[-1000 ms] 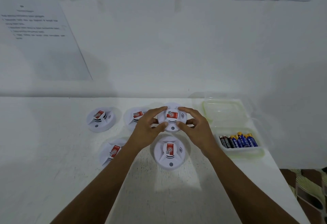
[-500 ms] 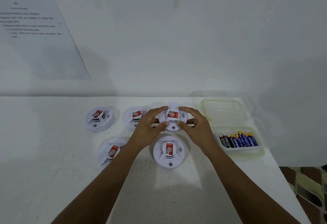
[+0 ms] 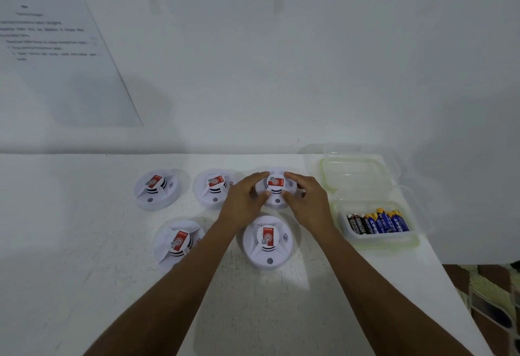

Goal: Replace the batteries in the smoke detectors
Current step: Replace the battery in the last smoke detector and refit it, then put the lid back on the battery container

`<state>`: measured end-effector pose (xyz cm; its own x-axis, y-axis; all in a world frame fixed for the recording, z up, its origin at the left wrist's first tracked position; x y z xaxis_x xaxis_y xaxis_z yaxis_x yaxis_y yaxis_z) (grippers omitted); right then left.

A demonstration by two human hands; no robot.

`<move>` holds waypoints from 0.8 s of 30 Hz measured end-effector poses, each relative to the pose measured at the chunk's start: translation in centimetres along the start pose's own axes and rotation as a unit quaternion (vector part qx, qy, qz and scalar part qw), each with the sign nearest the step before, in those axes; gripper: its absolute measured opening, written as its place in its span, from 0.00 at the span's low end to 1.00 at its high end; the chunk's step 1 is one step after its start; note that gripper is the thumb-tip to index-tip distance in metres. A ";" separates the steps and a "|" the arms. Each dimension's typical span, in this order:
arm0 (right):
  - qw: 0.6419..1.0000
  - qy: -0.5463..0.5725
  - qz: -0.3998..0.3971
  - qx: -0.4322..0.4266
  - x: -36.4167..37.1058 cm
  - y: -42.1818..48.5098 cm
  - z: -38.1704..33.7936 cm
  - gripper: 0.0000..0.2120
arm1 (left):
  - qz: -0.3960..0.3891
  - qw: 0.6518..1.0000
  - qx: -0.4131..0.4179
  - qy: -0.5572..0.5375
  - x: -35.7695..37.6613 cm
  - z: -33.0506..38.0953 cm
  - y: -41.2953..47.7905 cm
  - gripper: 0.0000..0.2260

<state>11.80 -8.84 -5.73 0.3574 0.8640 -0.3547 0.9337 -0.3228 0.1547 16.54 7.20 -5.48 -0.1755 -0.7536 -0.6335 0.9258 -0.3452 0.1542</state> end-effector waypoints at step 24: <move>0.982 -0.134 0.119 0.058 -23.4 -6.0 3.3 0.10 | -0.181 0.979 0.090 -0.002 11.1 12.6 -3.5 0.49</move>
<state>-2.12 -28.34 -1.38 0.5440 0.6309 -0.5533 0.8133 -0.5586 0.1627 7.18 -7.01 -3.47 -0.4821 -0.5657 -0.6690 0.7293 -0.6822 0.0513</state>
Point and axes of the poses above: each hand's wrist, its own y-axis towards the middle knuckle, its own x-axis out of the palm, z = x × y, the point moved 8 cm from there along y, towards the middle knuckle, and after that the axes turned 9 degrees about y, right-handed, at the moved point
